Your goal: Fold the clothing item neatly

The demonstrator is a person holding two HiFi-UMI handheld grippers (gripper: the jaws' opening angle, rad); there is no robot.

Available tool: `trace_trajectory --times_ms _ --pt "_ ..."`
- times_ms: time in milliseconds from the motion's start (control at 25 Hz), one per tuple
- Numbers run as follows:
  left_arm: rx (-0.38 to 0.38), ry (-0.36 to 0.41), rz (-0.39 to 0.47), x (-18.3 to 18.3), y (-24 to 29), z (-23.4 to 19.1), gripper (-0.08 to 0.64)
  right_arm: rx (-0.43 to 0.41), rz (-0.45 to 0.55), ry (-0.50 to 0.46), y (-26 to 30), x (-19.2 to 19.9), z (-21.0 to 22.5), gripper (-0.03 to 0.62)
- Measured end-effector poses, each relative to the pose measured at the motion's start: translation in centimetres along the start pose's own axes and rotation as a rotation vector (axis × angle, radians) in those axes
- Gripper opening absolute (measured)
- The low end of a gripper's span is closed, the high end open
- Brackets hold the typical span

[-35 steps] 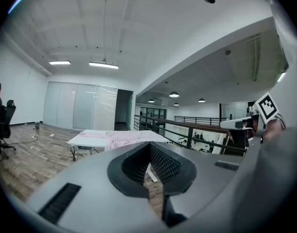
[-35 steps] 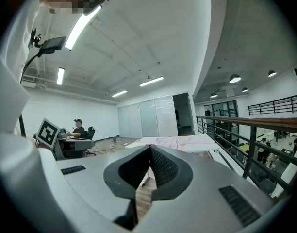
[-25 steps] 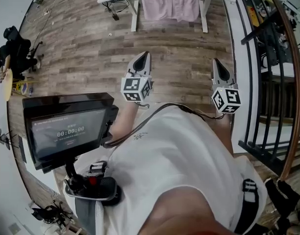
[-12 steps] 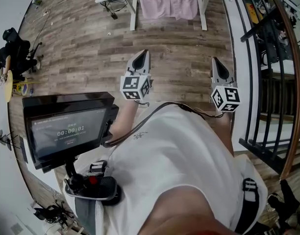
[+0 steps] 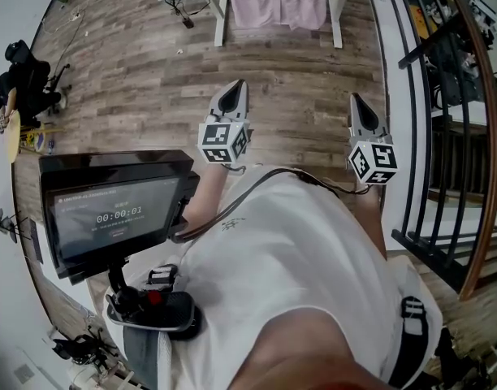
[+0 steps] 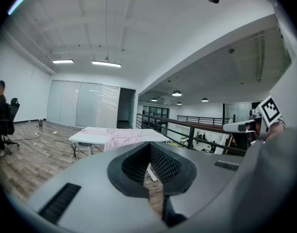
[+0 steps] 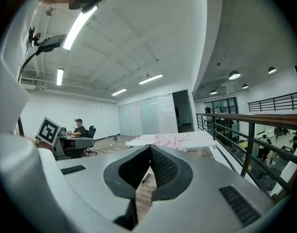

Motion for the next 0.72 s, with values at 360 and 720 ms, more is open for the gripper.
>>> trace_trajectory --times_ms 360,720 --pt "-0.023 -0.015 -0.006 0.1 -0.3 0.1 -0.002 -0.034 -0.028 -0.019 0.7 -0.5 -0.8 0.005" --pt "-0.025 -0.037 -0.022 0.2 -0.9 0.8 -0.002 -0.076 -0.065 -0.027 1.5 -0.8 -1.6 0.005"
Point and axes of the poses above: the fingertips, and each gripper's own axes: y forward along the fingers, z to its right, x out of its underside, the point moved 9 cm from there along -y, backward along the fingers, and after that the axes turned 7 degrees about -z, right-handed, at the moved point
